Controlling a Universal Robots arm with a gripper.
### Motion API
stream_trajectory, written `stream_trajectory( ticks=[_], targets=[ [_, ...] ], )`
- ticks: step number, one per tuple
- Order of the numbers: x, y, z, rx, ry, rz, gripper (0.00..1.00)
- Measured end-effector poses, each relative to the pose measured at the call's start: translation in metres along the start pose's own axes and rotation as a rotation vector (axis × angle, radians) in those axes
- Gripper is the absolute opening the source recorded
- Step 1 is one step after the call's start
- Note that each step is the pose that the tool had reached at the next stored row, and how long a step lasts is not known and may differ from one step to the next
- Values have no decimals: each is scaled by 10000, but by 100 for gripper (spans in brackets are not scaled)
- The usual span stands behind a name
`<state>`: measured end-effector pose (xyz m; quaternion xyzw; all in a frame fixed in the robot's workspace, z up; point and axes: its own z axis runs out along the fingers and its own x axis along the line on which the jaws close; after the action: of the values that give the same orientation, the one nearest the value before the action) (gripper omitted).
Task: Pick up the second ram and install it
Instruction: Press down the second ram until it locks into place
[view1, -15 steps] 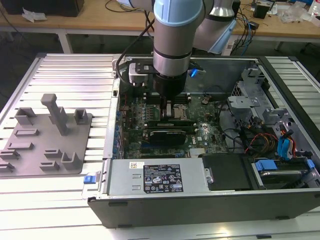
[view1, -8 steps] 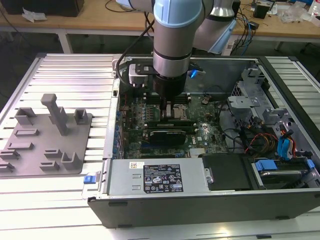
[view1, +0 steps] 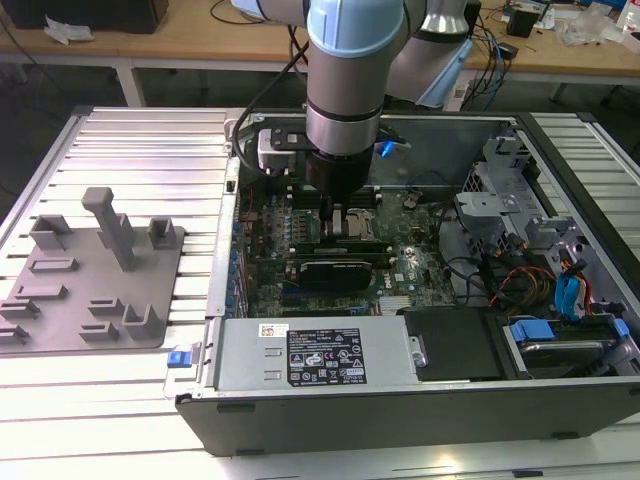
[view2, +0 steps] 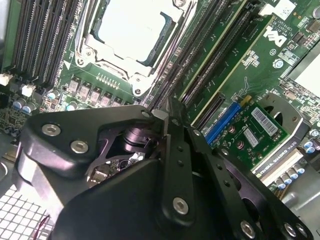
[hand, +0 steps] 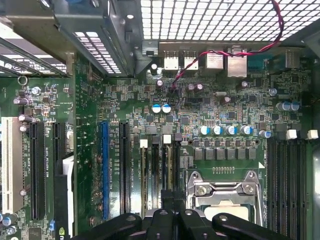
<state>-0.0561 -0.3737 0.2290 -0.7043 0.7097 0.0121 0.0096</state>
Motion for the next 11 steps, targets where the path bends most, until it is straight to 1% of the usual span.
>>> stream_trajectory(
  ticks=[4, 5, 6, 8, 9, 11],
  targets=[
    [1, 0, 4, 0, 3, 0, 8],
    [-2, -1, -9, 11, -14, -1, 8],
    [-3, 0, -82, 1, -2, 0, 8],
    [-8, 1, -271, 1, 3, 0, 8],
    [-10, 1, -331, 1, 5, 0, 8],
    [-10, 1, -337, 2, 2, 0, 8]
  ],
)
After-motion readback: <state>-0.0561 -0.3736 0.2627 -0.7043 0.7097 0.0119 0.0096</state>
